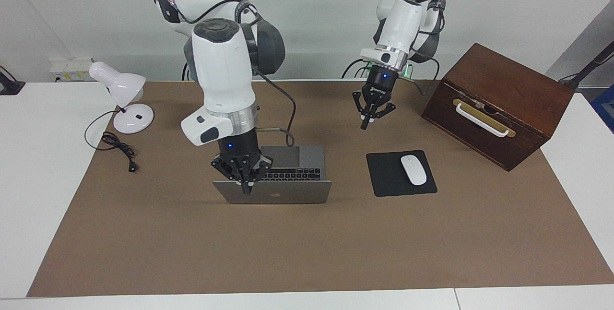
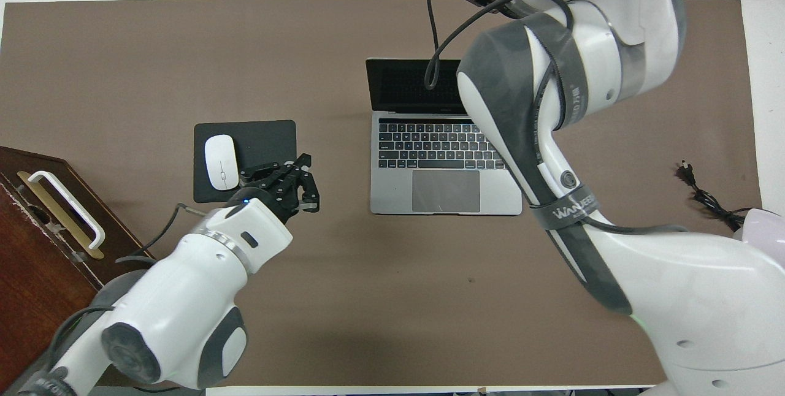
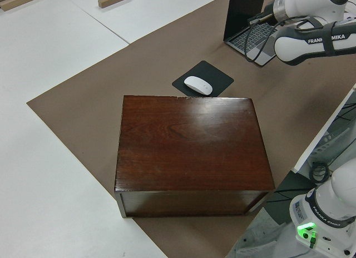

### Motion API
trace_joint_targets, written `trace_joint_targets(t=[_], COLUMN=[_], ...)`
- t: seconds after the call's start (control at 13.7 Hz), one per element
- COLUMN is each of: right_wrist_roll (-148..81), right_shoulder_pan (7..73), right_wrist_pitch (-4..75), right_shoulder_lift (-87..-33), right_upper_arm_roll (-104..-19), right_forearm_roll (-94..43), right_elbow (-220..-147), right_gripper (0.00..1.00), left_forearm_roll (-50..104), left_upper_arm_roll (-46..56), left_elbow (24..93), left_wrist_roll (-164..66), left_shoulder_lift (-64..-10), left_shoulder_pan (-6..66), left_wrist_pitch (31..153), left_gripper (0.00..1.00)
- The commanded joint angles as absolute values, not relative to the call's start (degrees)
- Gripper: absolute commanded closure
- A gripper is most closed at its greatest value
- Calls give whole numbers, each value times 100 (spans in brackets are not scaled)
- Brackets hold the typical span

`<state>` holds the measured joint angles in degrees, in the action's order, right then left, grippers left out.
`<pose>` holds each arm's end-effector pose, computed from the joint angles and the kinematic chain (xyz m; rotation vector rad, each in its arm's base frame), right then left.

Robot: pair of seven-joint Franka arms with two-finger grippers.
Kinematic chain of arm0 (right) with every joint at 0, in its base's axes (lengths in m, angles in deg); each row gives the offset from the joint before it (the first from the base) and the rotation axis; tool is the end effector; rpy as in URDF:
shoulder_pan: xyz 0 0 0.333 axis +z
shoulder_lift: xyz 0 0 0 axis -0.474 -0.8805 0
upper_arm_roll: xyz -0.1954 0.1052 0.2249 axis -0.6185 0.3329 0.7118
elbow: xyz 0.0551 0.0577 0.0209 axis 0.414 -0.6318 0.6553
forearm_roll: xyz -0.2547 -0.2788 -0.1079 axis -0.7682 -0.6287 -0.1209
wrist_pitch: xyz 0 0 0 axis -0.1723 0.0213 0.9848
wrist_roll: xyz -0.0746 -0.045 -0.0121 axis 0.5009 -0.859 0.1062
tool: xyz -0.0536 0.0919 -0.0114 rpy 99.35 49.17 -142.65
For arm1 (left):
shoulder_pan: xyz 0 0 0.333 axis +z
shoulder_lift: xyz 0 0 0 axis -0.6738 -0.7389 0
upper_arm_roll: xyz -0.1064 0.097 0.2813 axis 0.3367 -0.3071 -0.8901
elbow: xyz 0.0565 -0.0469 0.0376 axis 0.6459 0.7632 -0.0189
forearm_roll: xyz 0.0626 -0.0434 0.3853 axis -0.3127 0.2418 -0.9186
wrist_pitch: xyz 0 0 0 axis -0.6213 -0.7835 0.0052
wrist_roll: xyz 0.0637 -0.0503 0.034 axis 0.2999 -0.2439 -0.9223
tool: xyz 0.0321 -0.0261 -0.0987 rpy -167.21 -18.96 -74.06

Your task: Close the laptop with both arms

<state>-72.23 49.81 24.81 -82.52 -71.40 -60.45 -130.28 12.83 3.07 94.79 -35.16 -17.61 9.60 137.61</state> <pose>0.7142 0.2531 0.5502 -3.0490 0.2730 -0.5111 0.4219 -0.2575 0.4341 2.5789 -0.4726 1.0803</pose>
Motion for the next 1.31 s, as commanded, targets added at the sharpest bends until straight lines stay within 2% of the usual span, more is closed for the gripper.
trace_joint_targets(t=[0.0, 0.29, 0.58, 1.24], right_wrist_roll=[-7377, -7334, -7254, -6762], right_shoulder_pan=[5105, 5106, 5150, 5150], right_wrist_pitch=[2488, 2515, 2453, 2348], right_shoulder_lift=[-8513, -8576, -8575, -8567], right_upper_arm_roll=[-7205, -7188, -7144, -7126], right_forearm_roll=[-6206, -6215, -6241, -6180], right_elbow=[-12824, -12824, -12868, -13070], right_gripper=[100, 100, 100, 100], left_forearm_roll=[1368, 1368, 1359, 1306], left_upper_arm_roll=[221, 212, 212, 203], left_elbow=[9449, 9388, 9072, 8922], left_wrist_roll=[-3506, -3471, -3462, -3436], left_shoulder_lift=[-2700, -3018, -3712, -4170], left_shoulder_pan=[458, 211, 9, -53], left_wrist_pitch=[14968, 15138, 15481, 15481], left_gripper=[100, 100, 100, 100])
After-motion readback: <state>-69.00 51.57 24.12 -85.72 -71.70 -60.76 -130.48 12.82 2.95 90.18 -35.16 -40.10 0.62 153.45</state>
